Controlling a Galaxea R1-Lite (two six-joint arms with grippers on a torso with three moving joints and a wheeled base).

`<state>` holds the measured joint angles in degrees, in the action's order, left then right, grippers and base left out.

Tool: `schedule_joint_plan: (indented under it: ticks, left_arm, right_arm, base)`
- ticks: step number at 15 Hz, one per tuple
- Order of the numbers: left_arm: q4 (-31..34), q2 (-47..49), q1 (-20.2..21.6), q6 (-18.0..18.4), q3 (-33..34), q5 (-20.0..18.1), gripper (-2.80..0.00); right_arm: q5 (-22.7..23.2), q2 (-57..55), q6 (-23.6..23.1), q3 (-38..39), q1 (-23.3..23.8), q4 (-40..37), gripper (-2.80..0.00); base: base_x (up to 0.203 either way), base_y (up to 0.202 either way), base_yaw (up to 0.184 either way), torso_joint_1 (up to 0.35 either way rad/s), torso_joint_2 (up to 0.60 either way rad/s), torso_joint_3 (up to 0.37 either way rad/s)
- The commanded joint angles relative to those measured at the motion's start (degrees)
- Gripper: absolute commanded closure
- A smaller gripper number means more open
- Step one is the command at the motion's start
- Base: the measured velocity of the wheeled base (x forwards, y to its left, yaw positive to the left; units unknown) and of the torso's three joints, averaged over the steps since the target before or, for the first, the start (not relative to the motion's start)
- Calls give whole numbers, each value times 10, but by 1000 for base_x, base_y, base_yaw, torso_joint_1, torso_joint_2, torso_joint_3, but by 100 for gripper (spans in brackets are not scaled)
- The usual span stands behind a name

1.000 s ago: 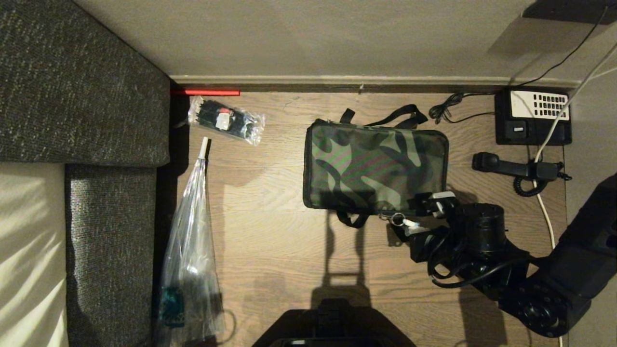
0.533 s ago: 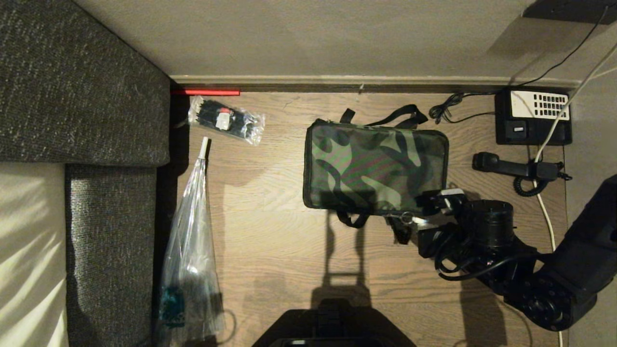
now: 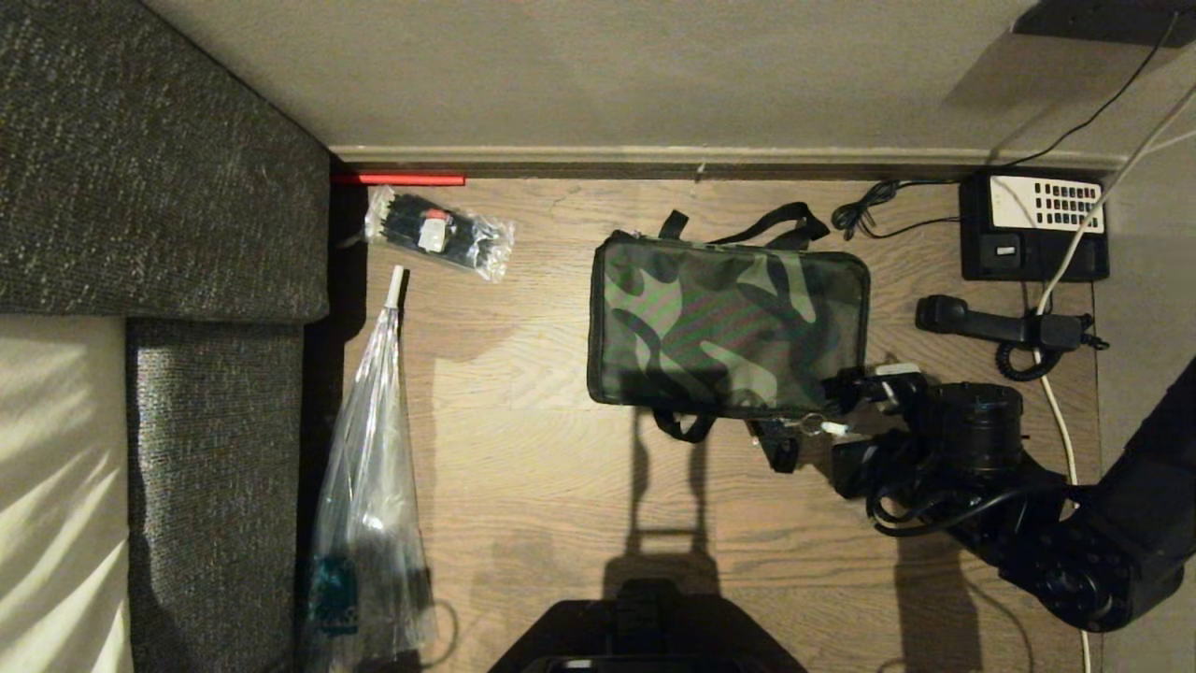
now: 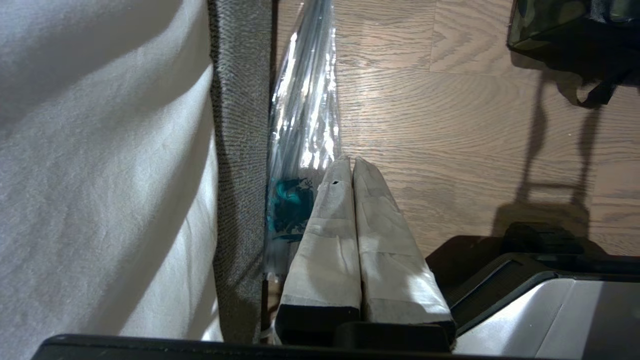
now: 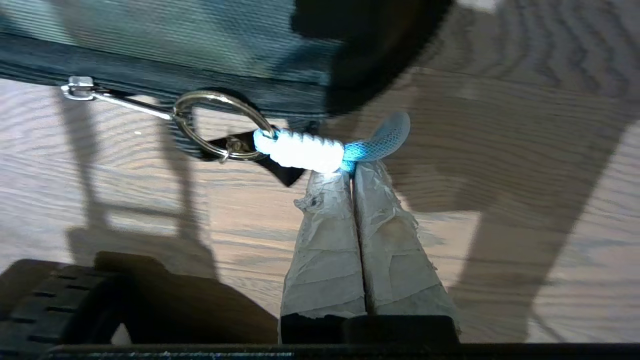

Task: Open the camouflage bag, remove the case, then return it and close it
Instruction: Open the top of the storage box

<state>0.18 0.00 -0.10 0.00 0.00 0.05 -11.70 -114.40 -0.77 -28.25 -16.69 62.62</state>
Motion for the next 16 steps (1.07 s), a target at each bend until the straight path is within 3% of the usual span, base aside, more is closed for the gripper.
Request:
schedule_joint_plan:
  ticks: [1, 16]
  left_arm:
    - [0, 0, 0, 0, 0, 0, 0]
    - [0, 0, 0, 0, 0, 0, 0]
  right_arm:
    - [-1, 4, -1, 0, 4, 2, 0]
    - [54, 23, -35, 0, 104, -21, 0]
  base:
    - [0, 0, 0, 0, 0, 0]
    - [0, 0, 0, 0, 0, 0]
